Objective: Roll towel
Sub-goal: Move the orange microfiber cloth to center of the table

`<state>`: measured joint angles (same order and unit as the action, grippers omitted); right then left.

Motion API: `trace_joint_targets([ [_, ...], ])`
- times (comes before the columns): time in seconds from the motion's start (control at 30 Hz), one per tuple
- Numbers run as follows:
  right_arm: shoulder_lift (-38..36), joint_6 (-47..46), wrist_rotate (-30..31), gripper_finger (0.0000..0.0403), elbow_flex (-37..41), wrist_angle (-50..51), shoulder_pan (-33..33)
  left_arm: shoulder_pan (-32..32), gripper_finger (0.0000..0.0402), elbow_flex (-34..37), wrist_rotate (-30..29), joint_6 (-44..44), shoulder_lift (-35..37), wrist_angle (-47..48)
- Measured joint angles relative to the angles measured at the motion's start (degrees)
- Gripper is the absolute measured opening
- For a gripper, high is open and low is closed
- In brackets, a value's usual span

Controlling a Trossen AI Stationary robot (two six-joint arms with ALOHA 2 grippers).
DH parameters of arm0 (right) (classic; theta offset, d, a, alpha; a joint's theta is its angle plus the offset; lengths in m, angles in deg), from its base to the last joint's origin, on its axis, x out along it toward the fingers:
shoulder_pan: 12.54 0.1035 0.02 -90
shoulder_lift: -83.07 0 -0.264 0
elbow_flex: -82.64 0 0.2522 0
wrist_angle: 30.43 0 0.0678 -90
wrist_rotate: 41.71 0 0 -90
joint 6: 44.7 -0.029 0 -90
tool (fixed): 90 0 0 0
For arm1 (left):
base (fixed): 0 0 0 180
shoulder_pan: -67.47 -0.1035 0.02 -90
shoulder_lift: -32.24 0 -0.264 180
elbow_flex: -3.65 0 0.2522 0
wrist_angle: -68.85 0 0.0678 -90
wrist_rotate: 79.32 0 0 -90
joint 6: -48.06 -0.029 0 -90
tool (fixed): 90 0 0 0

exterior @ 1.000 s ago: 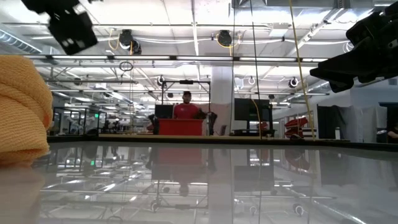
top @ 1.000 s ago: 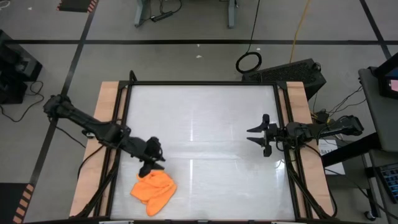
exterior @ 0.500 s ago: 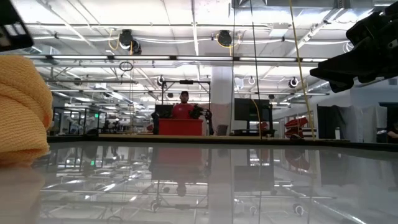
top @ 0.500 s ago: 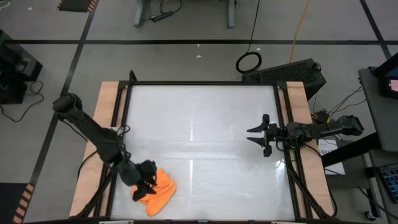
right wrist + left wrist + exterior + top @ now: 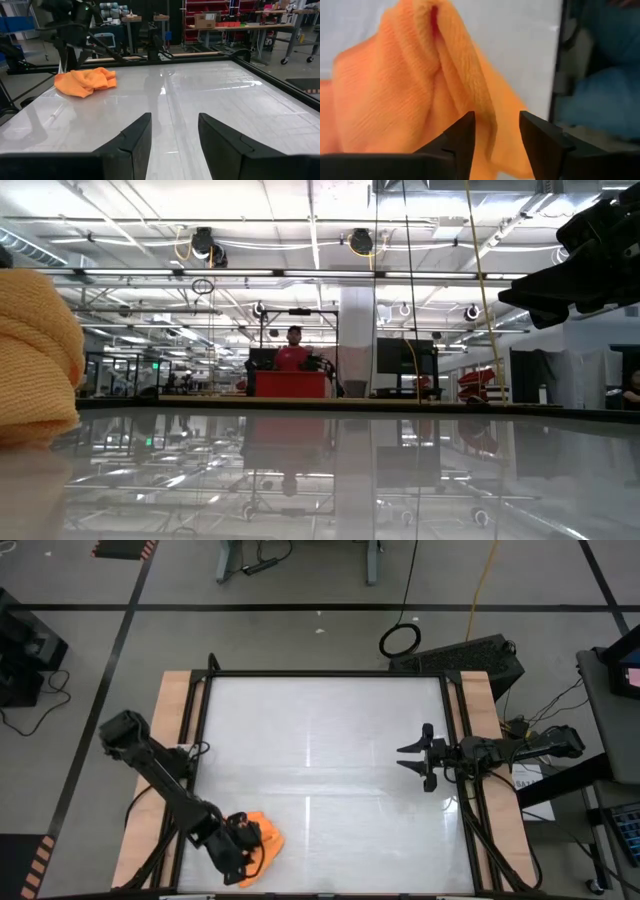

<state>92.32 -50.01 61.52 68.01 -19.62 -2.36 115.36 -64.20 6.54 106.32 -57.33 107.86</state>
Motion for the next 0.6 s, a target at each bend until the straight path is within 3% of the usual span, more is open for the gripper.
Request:
trace_joint_targets([
  [0.27, 0.0, 0.0, 0.0, 0.0153, 0.0, 0.0, 0.0, 0.0, 0.0137, -7.1, -5.5, -4.8, -4.2, 9.7],
  [0.6, 0.0, 0.0, 0.0, 0.0153, 0.0, 0.0, 0.0, 0.1, 0.0076, -7.4, -7.7, -6.2, -5.7, 9.7],
])
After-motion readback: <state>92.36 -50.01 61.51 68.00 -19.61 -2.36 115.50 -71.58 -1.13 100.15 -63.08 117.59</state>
